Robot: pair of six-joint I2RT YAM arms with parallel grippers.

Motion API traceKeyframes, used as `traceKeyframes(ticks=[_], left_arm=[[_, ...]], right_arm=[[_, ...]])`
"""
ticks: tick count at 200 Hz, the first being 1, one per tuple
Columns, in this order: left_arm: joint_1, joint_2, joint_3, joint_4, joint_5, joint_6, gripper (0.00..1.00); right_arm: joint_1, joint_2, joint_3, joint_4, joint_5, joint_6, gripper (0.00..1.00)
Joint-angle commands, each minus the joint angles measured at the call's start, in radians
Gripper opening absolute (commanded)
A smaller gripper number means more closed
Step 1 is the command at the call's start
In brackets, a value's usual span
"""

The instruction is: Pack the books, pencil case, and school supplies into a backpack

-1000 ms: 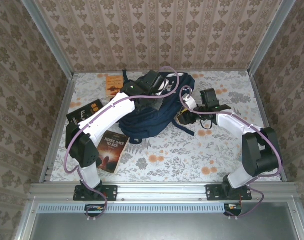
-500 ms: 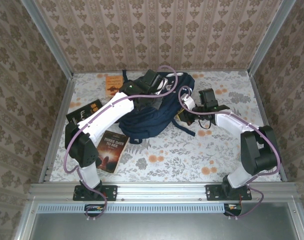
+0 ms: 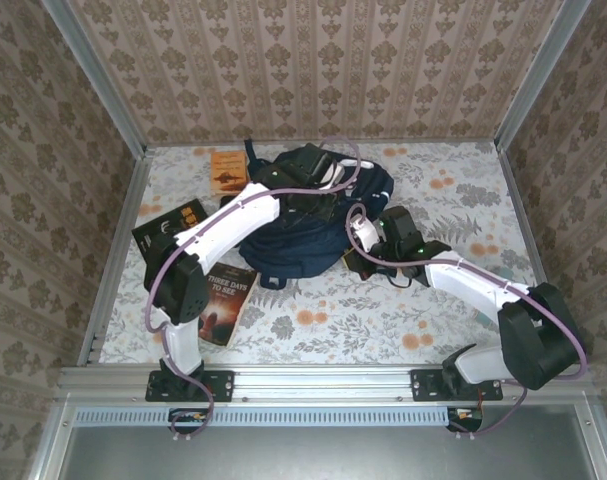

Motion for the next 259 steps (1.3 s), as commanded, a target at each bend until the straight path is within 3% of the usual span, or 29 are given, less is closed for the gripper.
traceKeyframes(ticks=[1, 32, 64, 108, 140, 164, 201, 228, 259], left_arm=[[0.024, 0.003, 0.030, 0.105, 0.002, -0.044, 0.08], [0.063, -0.027, 0.030, 0.065, 0.088, -0.055, 0.41], [0.113, -0.051, -0.013, 0.045, 0.109, -0.035, 0.52], [0.119, -0.079, -0.103, 0.060, 0.171, 0.169, 0.63], [0.125, -0.103, -0.130, 0.072, 0.260, 0.241, 0.83], [0.123, -0.113, -0.167, 0.104, 0.284, 0.302, 0.83], [0.093, -0.090, -0.242, 0.119, 0.269, 0.475, 0.74], [0.063, -0.055, -0.244, 0.112, 0.225, 0.562, 0.68], [0.057, -0.015, -0.216, 0.097, 0.251, 0.621, 0.66]], right_arm=[[-0.006, -0.065, -0.013, 0.037, 0.054, 0.075, 0.00], [-0.119, -0.089, -0.013, 0.022, 0.102, 0.146, 0.00], [-0.236, -0.061, 0.013, 0.004, 0.126, 0.190, 0.00], [-0.277, 0.017, 0.076, -0.032, 0.104, 0.170, 0.00], [-0.281, 0.062, 0.095, -0.042, 0.092, 0.154, 0.00], [-0.281, 0.061, 0.089, -0.039, 0.085, 0.147, 0.00], [-0.283, 0.062, 0.098, -0.056, 0.081, 0.136, 0.00], [-0.285, 0.065, 0.108, -0.063, 0.080, 0.135, 0.00], [-0.286, 0.067, 0.111, -0.070, 0.079, 0.134, 0.00]])
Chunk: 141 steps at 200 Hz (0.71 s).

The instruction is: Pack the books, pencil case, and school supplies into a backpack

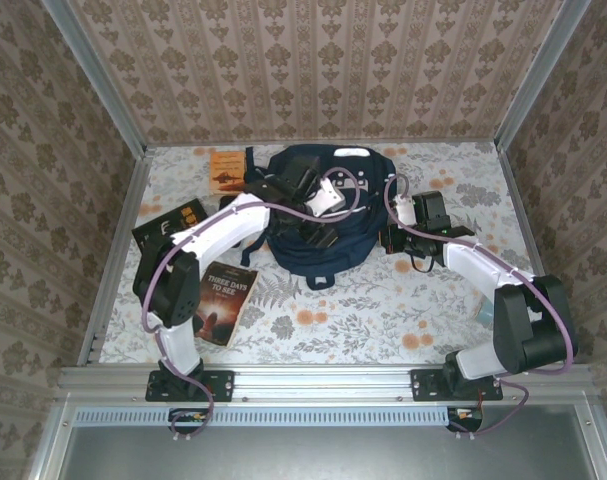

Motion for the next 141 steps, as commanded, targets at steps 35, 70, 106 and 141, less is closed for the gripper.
traceKeyframes(ticks=[35, 70, 106, 141], left_arm=[[-0.004, 0.099, 0.074, -0.054, -0.019, 0.153, 0.67], [-0.004, 0.149, 0.135, -0.045, -0.082, 0.155, 0.53], [-0.009, 0.176, 0.160, 0.017, -0.127, 0.092, 0.28], [-0.011, 0.191, 0.168, 0.086, -0.128, -0.051, 0.15]], right_arm=[[-0.007, -0.001, 0.046, -0.005, -0.013, -0.018, 0.00], [-0.007, -0.004, 0.048, -0.016, -0.014, -0.021, 0.00], [-0.006, -0.026, 0.034, -0.051, -0.024, -0.018, 0.00], [0.040, -0.097, -0.008, -0.081, -0.037, 0.001, 0.00]])
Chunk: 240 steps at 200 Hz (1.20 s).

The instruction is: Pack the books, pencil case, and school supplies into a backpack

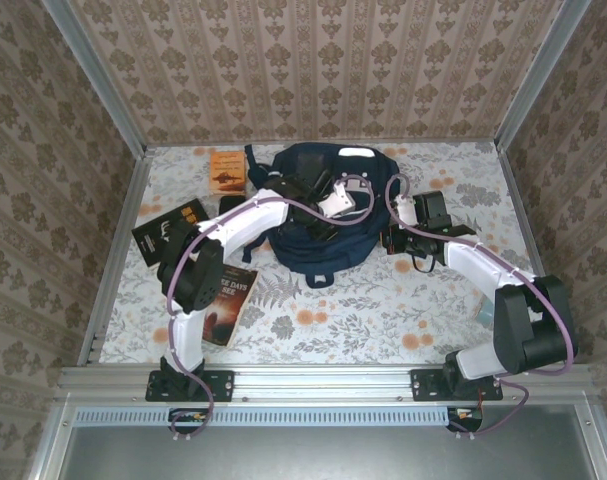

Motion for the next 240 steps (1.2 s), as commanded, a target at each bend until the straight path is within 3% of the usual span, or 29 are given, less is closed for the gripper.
traceKeyframes(ticks=[1, 50, 86, 104, 129, 156, 177, 192, 240], left_arm=[[0.007, 0.027, 0.038, 0.110, -0.046, -0.128, 0.15], [-0.001, 0.012, 0.021, 0.212, -0.043, -0.289, 0.03], [-0.001, -0.028, -0.006, 0.282, -0.026, -0.377, 0.02], [-0.001, -0.032, -0.015, 0.301, -0.021, -0.396, 0.02], [0.007, -0.043, -0.031, 0.302, -0.016, -0.403, 0.02], [0.023, -0.086, -0.088, 0.339, 0.024, -0.390, 0.02], [0.043, -0.120, -0.134, 0.373, 0.062, -0.384, 0.02], [0.051, -0.133, -0.152, 0.385, 0.079, -0.375, 0.02], [0.054, -0.147, -0.164, 0.381, 0.113, -0.351, 0.02]], right_arm=[[0.041, -0.089, -0.016, -0.036, -0.039, 0.005, 0.00], [0.162, -0.141, -0.087, -0.009, -0.038, 0.059, 0.00], [0.233, -0.151, -0.122, 0.060, -0.074, 0.088, 0.00], [0.236, -0.166, -0.162, 0.156, -0.159, 0.129, 0.01], [0.224, -0.222, -0.205, 0.202, -0.139, 0.168, 0.05], [0.164, -0.291, -0.225, 0.137, -0.080, 0.218, 0.22], [0.105, -0.362, -0.237, 0.077, -0.008, 0.311, 0.54], [0.060, -0.399, -0.218, 0.018, 0.018, 0.399, 0.70], [-0.031, -0.317, -0.119, -0.003, -0.103, 0.668, 0.76]])
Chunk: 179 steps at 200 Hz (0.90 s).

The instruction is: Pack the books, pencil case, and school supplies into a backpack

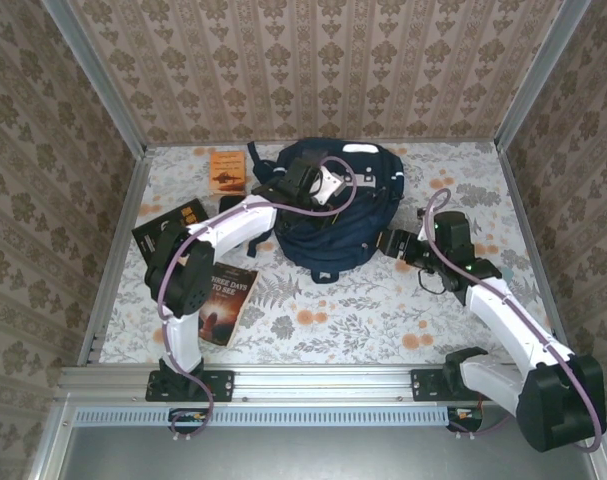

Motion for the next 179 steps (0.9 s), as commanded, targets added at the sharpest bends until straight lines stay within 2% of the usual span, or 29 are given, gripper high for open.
traceKeyframes(ticks=[1, 31, 45, 62, 104, 142, 165, 179], left_arm=[[0.009, -0.066, -0.004, 0.051, 0.038, -0.018, 0.02], [0.010, -0.075, -0.016, 0.055, 0.056, -0.017, 0.02], [0.009, -0.080, -0.023, 0.060, 0.064, -0.015, 0.02], [0.009, -0.083, -0.031, 0.057, 0.074, -0.008, 0.02], [0.007, -0.078, -0.027, 0.035, 0.085, 0.008, 0.02], [0.007, -0.076, -0.018, 0.026, 0.074, 0.008, 0.02], [0.008, -0.075, -0.005, 0.013, 0.061, -0.005, 0.03], [0.009, -0.075, 0.012, -0.009, 0.036, -0.035, 0.10]], right_arm=[[-0.022, 0.065, 0.074, -0.042, -0.064, 0.207, 0.76], [-0.036, 0.212, 0.105, 0.108, -0.174, 0.382, 0.71], [-0.035, 0.256, 0.127, 0.141, -0.168, 0.406, 0.68], [-0.035, 0.301, 0.178, 0.101, -0.123, 0.382, 0.64], [-0.032, 0.426, 0.264, 0.058, -0.129, 0.315, 0.43], [-0.020, 0.467, 0.268, 0.058, -0.153, 0.305, 0.32], [-0.010, 0.467, 0.243, 0.126, -0.192, 0.330, 0.13], [0.001, 0.456, 0.223, 0.190, -0.214, 0.353, 0.04]])
